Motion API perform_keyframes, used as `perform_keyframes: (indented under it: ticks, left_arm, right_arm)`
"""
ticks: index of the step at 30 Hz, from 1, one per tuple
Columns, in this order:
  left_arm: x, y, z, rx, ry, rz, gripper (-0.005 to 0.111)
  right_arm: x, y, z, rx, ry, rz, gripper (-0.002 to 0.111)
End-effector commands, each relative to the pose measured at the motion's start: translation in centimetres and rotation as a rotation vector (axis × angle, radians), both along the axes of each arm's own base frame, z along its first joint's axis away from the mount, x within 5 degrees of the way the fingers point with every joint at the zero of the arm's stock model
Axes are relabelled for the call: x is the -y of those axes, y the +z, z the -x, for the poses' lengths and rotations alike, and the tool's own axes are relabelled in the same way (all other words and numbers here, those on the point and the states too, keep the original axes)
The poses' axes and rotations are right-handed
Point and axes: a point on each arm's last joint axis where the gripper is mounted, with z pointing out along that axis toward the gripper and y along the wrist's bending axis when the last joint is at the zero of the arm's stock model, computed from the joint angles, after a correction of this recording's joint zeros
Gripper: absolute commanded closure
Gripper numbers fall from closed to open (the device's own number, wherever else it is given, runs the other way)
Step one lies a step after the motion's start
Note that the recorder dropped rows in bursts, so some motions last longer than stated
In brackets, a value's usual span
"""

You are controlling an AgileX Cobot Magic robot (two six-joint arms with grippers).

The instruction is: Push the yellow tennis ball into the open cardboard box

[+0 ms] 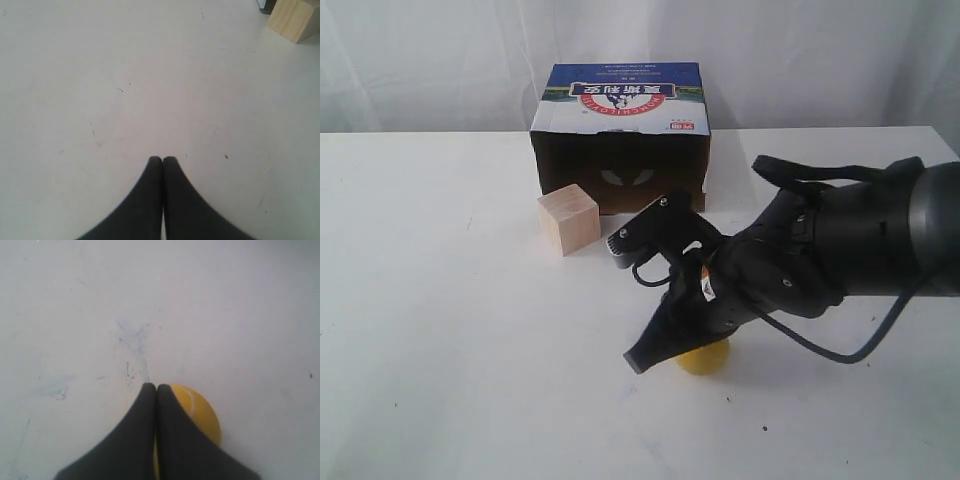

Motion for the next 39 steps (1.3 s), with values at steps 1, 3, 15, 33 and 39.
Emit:
perform_keyframes:
  ticks: [1,3,15,33,39]
  left_arm:
    - [0.0,0.0,0.0,-0.001,0.002,0.001,0.107]
    - [0.0,0.0,0.0,-0.001,0.002,0.001,0.107]
    - [0.0,0.0,0.0,-0.001,0.002,0.001,0.107]
    - [0.0,0.0,0.0,-0.001,0.002,0.001,0.107]
    - [0.0,0.0,0.0,-0.001,0.002,0.001,0.107]
  right_arm:
    - [-0.3,1.1,-1.1,0.088,0.058,0.012,0.108]
    - [-0.7,2.0,-1.6,0.124,0.067,-0.003,0.108]
    - [5.1,4.0,-4.5,-0.038,-0.298,0.13,0.108]
    - [6.2,0.9,-5.6,-0.248,-0.176,-0.012,0.108]
    - [6.3,-1.2,-7.2,-0.164,-0.21,0.034,0.108]
